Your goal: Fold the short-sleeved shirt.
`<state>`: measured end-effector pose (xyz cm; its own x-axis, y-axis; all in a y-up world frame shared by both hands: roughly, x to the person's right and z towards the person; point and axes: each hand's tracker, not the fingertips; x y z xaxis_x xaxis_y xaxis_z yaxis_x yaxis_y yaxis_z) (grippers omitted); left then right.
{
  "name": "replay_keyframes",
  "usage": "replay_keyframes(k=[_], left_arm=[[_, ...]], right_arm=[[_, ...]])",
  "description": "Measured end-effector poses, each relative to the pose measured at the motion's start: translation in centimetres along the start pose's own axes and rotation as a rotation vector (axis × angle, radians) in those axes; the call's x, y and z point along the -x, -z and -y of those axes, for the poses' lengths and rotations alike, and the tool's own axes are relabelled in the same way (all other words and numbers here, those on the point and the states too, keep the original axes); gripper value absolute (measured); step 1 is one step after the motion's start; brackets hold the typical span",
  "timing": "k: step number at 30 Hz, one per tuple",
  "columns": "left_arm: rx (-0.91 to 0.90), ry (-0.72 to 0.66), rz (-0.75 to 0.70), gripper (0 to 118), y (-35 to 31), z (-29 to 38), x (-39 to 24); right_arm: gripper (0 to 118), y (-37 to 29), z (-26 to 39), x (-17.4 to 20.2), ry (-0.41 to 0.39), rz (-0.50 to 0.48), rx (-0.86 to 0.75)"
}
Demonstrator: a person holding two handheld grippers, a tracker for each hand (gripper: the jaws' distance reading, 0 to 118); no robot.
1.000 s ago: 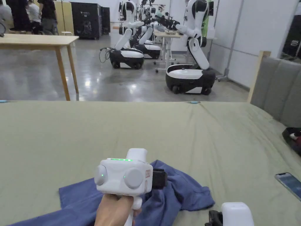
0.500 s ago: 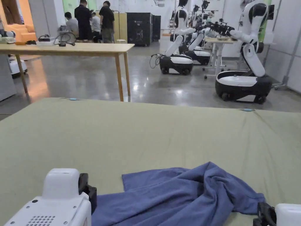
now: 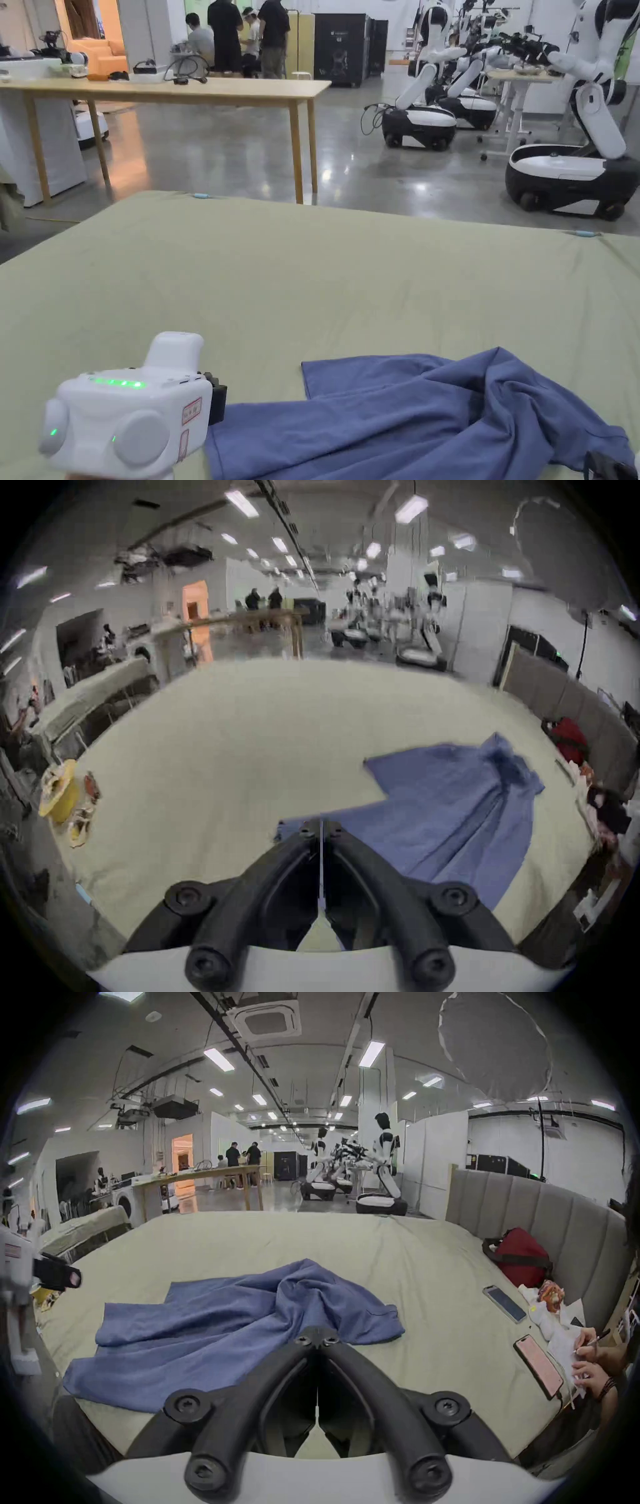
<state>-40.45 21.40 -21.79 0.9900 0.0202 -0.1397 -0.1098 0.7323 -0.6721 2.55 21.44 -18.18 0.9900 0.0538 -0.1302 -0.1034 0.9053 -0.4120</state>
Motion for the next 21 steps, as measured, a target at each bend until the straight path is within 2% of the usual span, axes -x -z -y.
replay_keyframes(k=[1,2,3,4,5,6,7,10,11,12,14,15,16,19,21], left_arm=[[0.046,-0.007,-0.01,0,1.6,-0.2,0.4],[0.031,-0.031,-0.011,11,3.1,-0.3,0.9],[0.077,-0.031,-0.009,28,4.6,-0.7,1.4],[0.116,-0.044,-0.014,67,5.7,-0.9,1.7],[0.137,-0.015,-0.017,91,7.0,-1.0,1.9],[0.186,0.027,-0.014,104,7.9,-0.5,1.9],[0.221,0.055,-0.028,109,8.9,-0.4,1.9],[0.285,0.063,-0.034,108,11.1,0.3,2.0],[0.288,0.056,-0.019,105,11.5,0.4,2.0],[0.277,0.047,-0.004,95,11.5,0.6,1.9],[0.263,0.05,0.024,66,10.4,0.5,1.5],[0.222,0.077,0.025,37,9.8,0.4,1.1],[0.202,0.1,0.034,3,9.4,0.3,0.8],[0.175,0.1,0.039,3,7.8,0.3,-0.7],[0.162,0.118,0.039,3,7.7,0.3,-1.1]], right_arm=[[1,0.2,0.2,-0.1,0.001,0.0,0.001],[1,0.6,0.3,-0.2,0.0,-0.001,0.01],[1,0.9,0.5,-0.2,0.001,-0.001,0.019],[1,1.3,0.6,-0.3,0.005,0.005,0.028],[1,1.6,0.7,-0.4,0.006,0.006,0.042],[1,2.0,0.8,-0.5,0.007,0.011,0.059],[1,2.3,0.9,-0.6,0.007,0.023,0.072],[1,2.8,1.1,-0.9,0.005,0.025,0.08],[1,3.1,1.2,-1.0,0.004,0.025,0.089],[1,3.4,1.2,-1.2,0.001,0.025,0.097],[1,3.8,1.3,-1.6,-0.003,0.035,0.108],[1,4.1,1.3,-2.0,-0.008,0.037,0.119],[1,4.5,1.2,-2.4,-0.013,0.048,0.139],[1,6.6,0.8,-4.3,-0.003,0.136,0.258],[1,7.8,0.2,-6.1,0.013,0.126,0.259]])
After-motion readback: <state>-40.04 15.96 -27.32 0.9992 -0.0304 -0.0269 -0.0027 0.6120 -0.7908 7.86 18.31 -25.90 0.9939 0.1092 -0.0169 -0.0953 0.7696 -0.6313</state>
